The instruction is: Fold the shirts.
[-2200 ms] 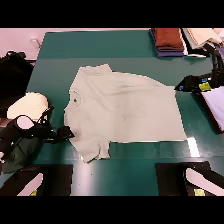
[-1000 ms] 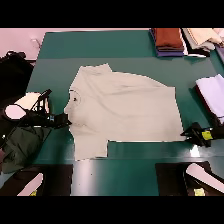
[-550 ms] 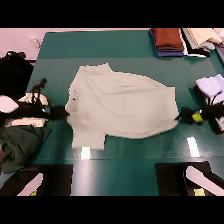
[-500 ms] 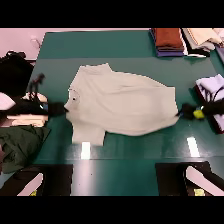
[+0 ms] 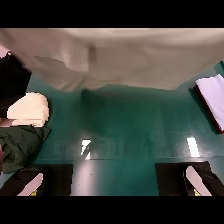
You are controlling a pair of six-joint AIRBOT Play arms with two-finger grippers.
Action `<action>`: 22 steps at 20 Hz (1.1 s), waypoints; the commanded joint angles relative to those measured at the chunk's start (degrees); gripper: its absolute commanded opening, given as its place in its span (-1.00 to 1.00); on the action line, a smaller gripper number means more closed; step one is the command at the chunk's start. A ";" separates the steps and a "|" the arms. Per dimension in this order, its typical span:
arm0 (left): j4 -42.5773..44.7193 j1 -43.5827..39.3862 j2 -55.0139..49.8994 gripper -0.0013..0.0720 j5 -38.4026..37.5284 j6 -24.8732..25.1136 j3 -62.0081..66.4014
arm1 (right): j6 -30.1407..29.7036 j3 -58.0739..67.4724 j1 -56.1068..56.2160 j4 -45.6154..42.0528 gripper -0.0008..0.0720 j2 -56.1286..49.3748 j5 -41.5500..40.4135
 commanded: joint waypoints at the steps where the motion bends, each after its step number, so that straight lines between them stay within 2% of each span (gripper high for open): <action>1: 4.15 0.04 -0.07 -0.91 3.67 -1.81 14.93 | 0.92 13.94 -4.48 -0.04 -0.92 0.13 2.36; 4: 6.16 0.04 -0.07 -0.91 3.87 -1.90 14.47 | 1.66 19.32 -4.98 -0.22 -0.92 -2.43 5.88; 6: 6.56 0.04 -0.09 -0.91 3.32 -2.38 9.51 | 3.45 20.28 -4.85 -0.09 -0.93 -4.31 9.05; 10: 6.49 0.04 -3.04 -0.91 1.42 -3.26 -9.38 | 4.28 10.12 0.04 -0.20 -0.93 -8.39 11.37; 12: 6.14 0.04 -7.72 -0.91 1.01 -3.23 -17.86 | 4.35 4.31 3.96 -1.42 -0.93 -13.14 13.07; 16: 3.89 0.04 -20.79 -0.91 1.79 -3.19 -29.66 | 5.86 -7.85 9.11 -9.77 -0.93 -25.29 12.50; 19: 3.85 0.04 -32.59 -0.91 4.76 -2.78 -31.61 | 5.86 -11.98 9.51 -9.81 -0.93 -35.91 8.87; 22: 1.60 0.07 -41.40 -0.91 11.87 -2.78 -30.16 | 6.03 -9.33 9.53 -7.61 -0.93 -46.12 5.70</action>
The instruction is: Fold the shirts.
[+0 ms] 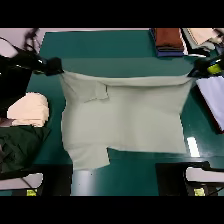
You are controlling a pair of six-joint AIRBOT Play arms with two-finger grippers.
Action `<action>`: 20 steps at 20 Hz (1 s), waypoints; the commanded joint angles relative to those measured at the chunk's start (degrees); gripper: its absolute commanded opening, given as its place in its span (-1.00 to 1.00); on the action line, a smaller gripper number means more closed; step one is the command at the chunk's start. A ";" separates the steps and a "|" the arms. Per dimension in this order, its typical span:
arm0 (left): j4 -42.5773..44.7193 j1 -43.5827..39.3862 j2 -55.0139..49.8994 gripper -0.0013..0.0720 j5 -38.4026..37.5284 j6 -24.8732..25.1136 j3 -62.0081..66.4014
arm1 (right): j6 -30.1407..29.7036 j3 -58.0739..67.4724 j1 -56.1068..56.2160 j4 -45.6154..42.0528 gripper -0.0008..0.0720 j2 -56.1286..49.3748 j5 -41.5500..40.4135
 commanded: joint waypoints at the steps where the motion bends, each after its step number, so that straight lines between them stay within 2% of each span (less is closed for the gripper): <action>1: -3.39 0.04 -10.67 -0.91 7.26 0.20 0.70 | 0.70 1.86 0.57 2.89 -0.93 -11.72 -4.00; 5: -3.91 0.55 -14.40 -0.91 6.36 0.28 5.81 | 1.33 10.49 0.57 5.03 -0.93 -16.81 -4.61; 6: -3.91 1.20 -14.40 -0.91 3.58 1.44 7.21 | 0.92 11.67 0.52 3.67 -0.93 -16.65 -3.78; 9: -3.67 3.93 -14.40 -0.91 -11.96 4.26 10.05 | -0.85 11.17 0.42 -4.26 -0.93 -14.27 0.90; 11: -0.87 3.74 -14.19 -0.91 -17.38 5.79 8.68 | -2.08 5.99 0.42 -6.75 -0.93 -11.30 1.09; 18: -0.70 0.42 -12.28 -0.90 -10.67 5.01 -6.49 | -1.88 -13.29 1.42 -6.03 -0.90 -4.92 -7.37; 19: -0.52 0.00 -12.28 -0.78 -10.05 4.22 -7.61 | -1.84 -14.84 1.38 -5.64 -0.49 -4.39 -8.20; 20: 0.00 0.00 -12.28 0.11 -9.97 3.28 -7.89 | -1.81 -15.63 1.16 -4.74 -0.02 -4.11 -8.37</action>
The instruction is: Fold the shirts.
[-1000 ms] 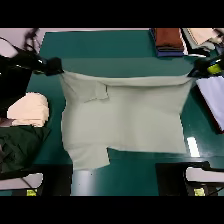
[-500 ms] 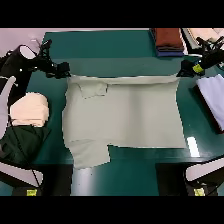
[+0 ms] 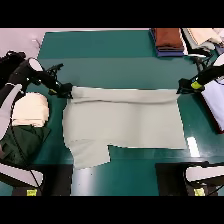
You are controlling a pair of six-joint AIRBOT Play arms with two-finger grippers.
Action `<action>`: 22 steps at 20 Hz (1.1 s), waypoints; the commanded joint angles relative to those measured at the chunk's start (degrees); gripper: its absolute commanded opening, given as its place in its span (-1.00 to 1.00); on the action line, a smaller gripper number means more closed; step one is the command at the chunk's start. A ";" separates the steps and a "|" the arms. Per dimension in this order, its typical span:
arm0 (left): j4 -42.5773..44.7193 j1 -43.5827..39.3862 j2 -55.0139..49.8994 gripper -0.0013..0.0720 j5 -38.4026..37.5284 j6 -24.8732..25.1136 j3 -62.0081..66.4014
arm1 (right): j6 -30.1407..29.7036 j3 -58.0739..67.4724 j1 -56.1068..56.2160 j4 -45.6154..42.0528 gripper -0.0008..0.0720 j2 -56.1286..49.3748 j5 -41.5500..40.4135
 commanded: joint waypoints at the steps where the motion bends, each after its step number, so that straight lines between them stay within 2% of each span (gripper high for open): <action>1: 1.53 -0.70 0.52 0.58 1.18 -4.02 -3.37 | 0.11 -4.76 -0.46 1.99 -0.01 1.97 -1.68; 4: 6.03 -0.85 5.49 0.57 -1.66 -5.18 -4.02 | 0.07 -4.76 -1.44 3.19 -0.01 5.66 0.68; 6: 6.36 -0.83 13.35 0.57 -1.73 -5.22 -9.38 | -0.02 -4.76 -1.44 2.89 -0.01 9.57 1.51; 8: 6.27 -0.83 23.52 0.57 -1.79 -5.49 -19.21 | -0.15 -4.76 -1.01 2.99 -0.01 13.40 1.51; 11: 5.44 -0.83 39.28 0.57 -3.45 -9.33 -36.72 | -0.15 -4.76 -0.35 3.23 -0.01 17.46 0.74; 14: -0.04 -0.83 51.01 0.56 -4.02 -12.74 -49.57 | -0.15 -4.74 -0.37 4.46 -0.02 18.82 -0.07; 16: -6.14 -0.85 55.17 0.56 -3.61 -12.72 -54.84 | -0.15 -4.76 -0.37 4.50 -0.01 18.51 0.37; 17: -8.39 -0.85 56.08 0.49 -3.32 -12.68 -56.81 | -0.15 -4.76 -0.37 4.44 -0.01 18.45 0.46; 18: -9.92 -0.85 56.15 0.31 -2.71 -12.24 -58.23 | -0.15 -4.76 -0.37 4.46 -0.01 18.45 0.42; 22: -13.97 -0.85 56.13 0.31 1.81 -11.13 -62.64 | -0.15 -4.76 -0.37 4.46 -0.01 18.47 0.94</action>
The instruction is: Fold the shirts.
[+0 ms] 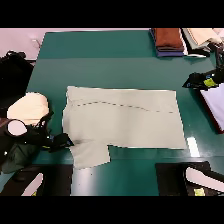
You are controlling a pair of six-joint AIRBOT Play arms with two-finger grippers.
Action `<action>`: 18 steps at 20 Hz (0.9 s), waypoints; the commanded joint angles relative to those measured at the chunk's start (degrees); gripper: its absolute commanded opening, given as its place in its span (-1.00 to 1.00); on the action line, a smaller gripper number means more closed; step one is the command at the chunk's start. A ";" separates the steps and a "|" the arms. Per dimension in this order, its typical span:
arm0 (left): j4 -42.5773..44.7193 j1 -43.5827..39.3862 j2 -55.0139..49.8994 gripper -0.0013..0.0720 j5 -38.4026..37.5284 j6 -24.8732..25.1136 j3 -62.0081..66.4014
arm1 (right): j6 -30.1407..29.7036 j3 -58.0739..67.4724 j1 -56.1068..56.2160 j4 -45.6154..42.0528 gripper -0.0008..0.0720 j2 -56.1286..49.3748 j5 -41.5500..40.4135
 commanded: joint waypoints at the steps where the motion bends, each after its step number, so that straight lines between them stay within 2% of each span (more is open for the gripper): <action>1: -5.14 0.02 1.36 0.31 3.45 0.63 -4.55 | 0.02 -0.02 0.04 0.09 -0.01 0.11 0.35; 3: -5.66 0.04 1.36 0.31 5.60 0.66 -4.66 | 0.04 -0.02 0.04 0.09 -0.01 0.11 0.50; 4: -6.08 0.04 1.36 0.04 6.88 0.79 -4.63 | 0.02 -0.02 0.04 0.07 -0.01 0.11 0.74; 5: -6.45 0.04 1.36 -0.60 8.26 1.68 -4.57 | 0.00 -0.02 0.02 -0.04 -0.01 0.11 1.75; 6: -6.80 0.04 1.36 -0.91 9.38 2.75 -4.31 | -0.46 -0.07 -0.35 -0.61 -0.01 0.11 3.41; 8: -6.58 0.04 1.36 -0.91 9.51 3.21 -3.04 | -1.60 -2.51 -2.54 -0.61 -0.01 0.96 6.69; 11: -5.97 0.04 1.36 -0.91 8.70 5.38 -0.50 | -1.86 -13.90 -9.60 -1.55 -0.01 5.20 8.55; 12: -5.88 0.04 1.36 -0.91 8.68 5.57 0.13 | -1.88 -18.86 -12.72 -3.30 0.09 6.93 8.50; 13: -5.90 0.04 1.36 -0.91 8.70 6.16 0.50 | -1.88 -23.39 -15.91 -4.83 0.34 8.15 8.50; 14: -5.86 0.04 1.36 -0.91 8.68 6.95 0.66 | -1.88 -28.06 -19.69 -5.25 0.42 8.98 8.48; 18: -5.75 0.02 1.36 -0.91 8.74 7.34 0.66 | -1.88 -41.62 -29.62 -4.44 0.38 8.63 7.91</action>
